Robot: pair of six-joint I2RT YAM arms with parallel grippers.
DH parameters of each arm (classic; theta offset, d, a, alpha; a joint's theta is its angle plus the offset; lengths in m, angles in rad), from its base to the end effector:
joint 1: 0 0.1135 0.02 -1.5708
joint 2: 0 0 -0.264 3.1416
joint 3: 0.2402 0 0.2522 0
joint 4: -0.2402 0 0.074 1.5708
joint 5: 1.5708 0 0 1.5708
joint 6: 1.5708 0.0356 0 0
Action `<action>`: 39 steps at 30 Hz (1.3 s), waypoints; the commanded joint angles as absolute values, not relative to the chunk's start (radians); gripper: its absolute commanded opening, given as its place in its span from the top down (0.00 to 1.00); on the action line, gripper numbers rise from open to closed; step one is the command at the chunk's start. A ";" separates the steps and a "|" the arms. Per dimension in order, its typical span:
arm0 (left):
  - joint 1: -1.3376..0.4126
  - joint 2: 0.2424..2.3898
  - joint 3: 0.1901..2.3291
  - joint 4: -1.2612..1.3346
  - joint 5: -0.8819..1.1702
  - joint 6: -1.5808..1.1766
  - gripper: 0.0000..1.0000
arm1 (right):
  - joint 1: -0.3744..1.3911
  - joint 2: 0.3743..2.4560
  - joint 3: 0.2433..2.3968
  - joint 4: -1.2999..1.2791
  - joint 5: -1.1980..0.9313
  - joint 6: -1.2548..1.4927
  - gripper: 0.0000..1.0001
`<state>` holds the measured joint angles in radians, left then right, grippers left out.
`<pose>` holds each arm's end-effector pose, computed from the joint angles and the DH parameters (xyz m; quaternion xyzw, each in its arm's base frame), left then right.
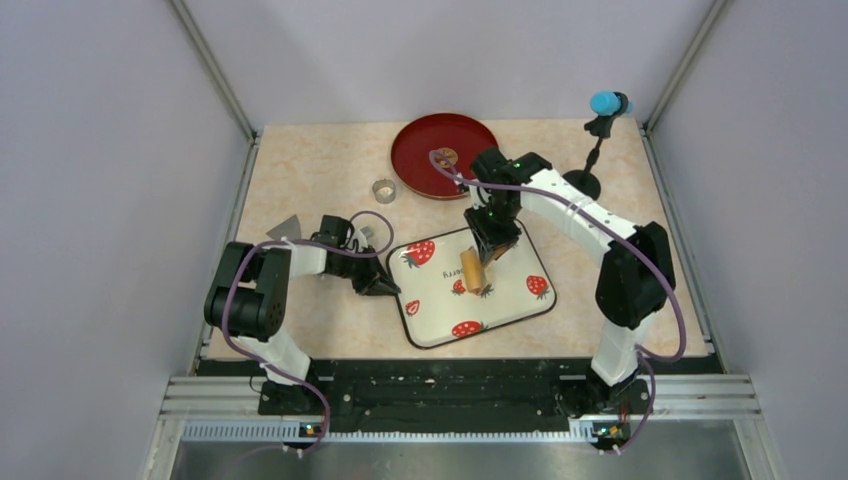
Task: Roll out the dumpling wrappers from the dough
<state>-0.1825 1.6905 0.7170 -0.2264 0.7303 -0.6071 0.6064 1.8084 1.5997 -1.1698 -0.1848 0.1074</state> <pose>0.2665 -0.0733 0.1131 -0.1291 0.9113 -0.3902 0.0240 0.2880 0.2077 0.2710 -0.2533 0.9583 0.1194 0.0575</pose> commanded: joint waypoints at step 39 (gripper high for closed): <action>-0.186 1.723 0.691 -0.225 0.600 -0.577 1.00 | 0.604 1.859 1.570 -1.125 -0.280 0.096 1.00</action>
<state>-0.1825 1.6917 0.7170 -0.2249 0.7330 -0.6064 0.5819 1.8347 1.6154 -1.1877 -0.2424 0.0967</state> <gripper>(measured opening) 0.106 0.317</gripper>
